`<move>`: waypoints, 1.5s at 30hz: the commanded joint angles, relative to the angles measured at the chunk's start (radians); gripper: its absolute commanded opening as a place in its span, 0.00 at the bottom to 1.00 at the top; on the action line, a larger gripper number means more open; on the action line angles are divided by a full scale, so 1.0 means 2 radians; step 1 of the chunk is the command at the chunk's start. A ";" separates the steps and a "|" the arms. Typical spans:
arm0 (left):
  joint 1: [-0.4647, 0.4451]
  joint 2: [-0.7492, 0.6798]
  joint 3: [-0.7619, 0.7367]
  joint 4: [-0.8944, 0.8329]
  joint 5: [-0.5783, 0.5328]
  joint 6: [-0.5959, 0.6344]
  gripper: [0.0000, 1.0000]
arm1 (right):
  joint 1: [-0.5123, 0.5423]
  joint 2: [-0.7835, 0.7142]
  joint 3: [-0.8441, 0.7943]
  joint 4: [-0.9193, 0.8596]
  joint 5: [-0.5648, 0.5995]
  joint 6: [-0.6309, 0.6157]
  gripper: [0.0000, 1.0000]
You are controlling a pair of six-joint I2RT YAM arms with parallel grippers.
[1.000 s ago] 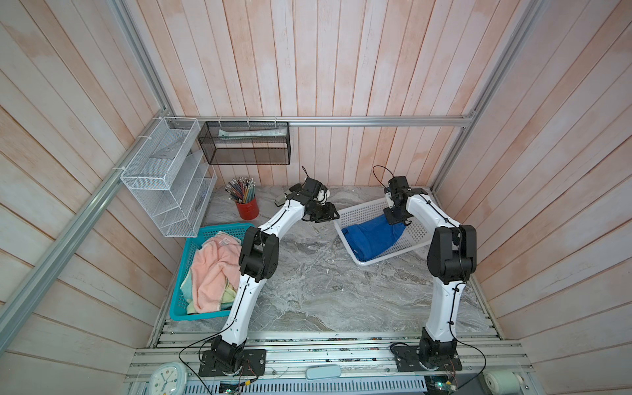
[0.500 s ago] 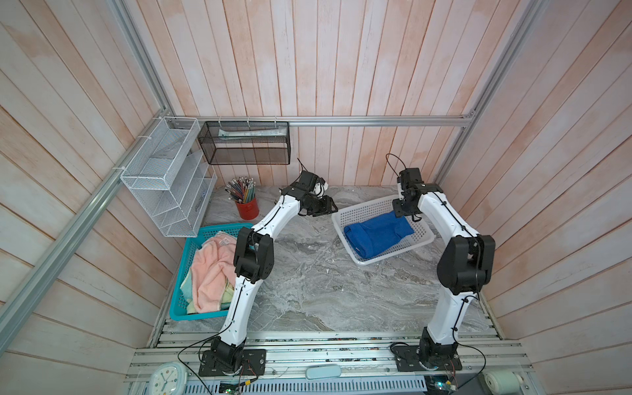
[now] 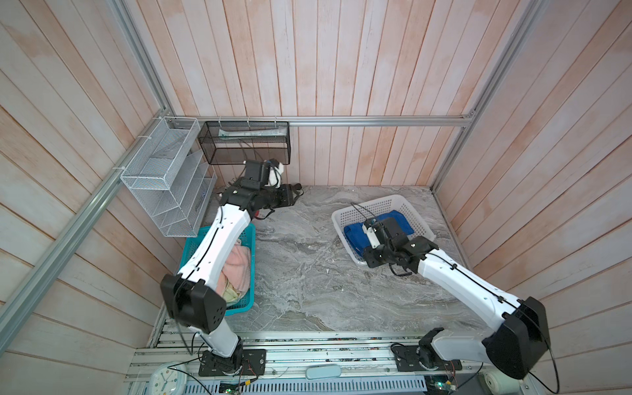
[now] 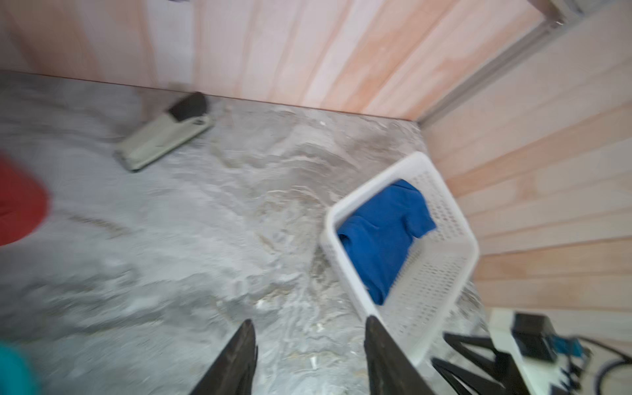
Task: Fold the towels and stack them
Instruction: 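Grasp a pink towel from the teal basket with the left gripper and lift it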
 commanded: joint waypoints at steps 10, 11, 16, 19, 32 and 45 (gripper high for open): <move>0.267 -0.188 -0.294 -0.092 -0.150 0.004 0.77 | 0.041 -0.012 -0.165 0.183 0.038 0.078 0.39; 0.268 -0.181 -0.294 -0.088 -0.147 0.010 0.78 | 0.026 -0.001 -0.164 0.195 0.043 0.065 0.38; 0.271 -0.157 -0.322 -0.056 -0.101 -0.030 0.78 | -0.079 0.051 -0.145 0.259 -0.003 0.009 0.38; 0.271 -0.140 -0.354 -0.017 -0.069 -0.056 0.78 | -0.130 0.095 -0.116 0.291 -0.030 -0.017 0.37; 0.266 -0.133 -0.336 0.013 -0.035 -0.088 0.00 | -0.184 0.273 0.109 0.261 -0.071 -0.064 0.38; 0.071 -0.178 0.044 -0.111 0.010 -0.096 0.00 | -0.182 0.175 0.127 0.205 -0.150 -0.057 0.37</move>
